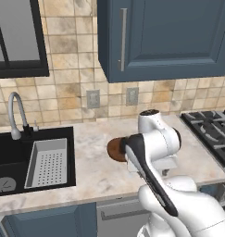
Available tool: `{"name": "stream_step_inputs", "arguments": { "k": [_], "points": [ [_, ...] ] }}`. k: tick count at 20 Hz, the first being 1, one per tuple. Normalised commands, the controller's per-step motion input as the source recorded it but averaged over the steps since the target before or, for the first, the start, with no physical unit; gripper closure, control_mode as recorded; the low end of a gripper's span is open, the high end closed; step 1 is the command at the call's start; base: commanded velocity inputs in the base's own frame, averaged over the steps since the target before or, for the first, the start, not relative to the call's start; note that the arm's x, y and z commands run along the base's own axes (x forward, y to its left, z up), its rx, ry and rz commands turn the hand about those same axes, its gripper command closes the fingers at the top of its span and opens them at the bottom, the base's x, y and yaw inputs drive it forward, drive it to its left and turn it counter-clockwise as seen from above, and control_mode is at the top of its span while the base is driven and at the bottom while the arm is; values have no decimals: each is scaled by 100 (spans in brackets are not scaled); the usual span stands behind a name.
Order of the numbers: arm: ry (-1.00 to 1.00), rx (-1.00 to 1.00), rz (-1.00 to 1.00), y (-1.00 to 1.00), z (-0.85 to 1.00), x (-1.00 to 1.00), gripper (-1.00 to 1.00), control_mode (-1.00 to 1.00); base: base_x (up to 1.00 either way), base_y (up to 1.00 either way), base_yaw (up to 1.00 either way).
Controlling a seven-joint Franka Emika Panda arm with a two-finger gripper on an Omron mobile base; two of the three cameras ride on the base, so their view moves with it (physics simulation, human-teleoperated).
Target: Retrieve the reheated potato from the microwave, then place the potato, cheese, and condiment on the cutting board.
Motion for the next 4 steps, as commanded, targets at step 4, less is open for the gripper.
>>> {"name": "stream_step_inputs", "arguments": {
  "k": [4],
  "points": [
    [-1,0,0,-7,22,-64,-100,-100,0,0,0]
  ]
}}
